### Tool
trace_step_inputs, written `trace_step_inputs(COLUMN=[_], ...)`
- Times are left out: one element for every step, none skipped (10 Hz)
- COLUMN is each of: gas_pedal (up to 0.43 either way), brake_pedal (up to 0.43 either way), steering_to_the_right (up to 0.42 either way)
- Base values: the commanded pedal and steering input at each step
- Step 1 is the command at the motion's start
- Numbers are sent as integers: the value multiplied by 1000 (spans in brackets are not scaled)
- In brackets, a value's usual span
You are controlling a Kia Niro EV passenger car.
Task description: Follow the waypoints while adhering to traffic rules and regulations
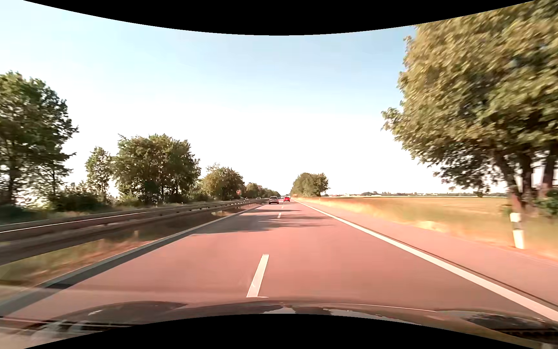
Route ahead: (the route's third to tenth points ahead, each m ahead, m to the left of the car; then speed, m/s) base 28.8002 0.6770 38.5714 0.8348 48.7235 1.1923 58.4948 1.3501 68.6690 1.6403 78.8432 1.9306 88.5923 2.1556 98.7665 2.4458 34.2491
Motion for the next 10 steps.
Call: trace_step_inputs(gas_pedal=[311, 319, 331, 331, 331, 331, 339, 339, 339, 339], brake_pedal=[6, 6, 6, 6, 6, 6, 6, 6, 6, 6], steering_to_the_right=[-6, -6, -6, -6, -6, -6, -6, -6, -6, -6])
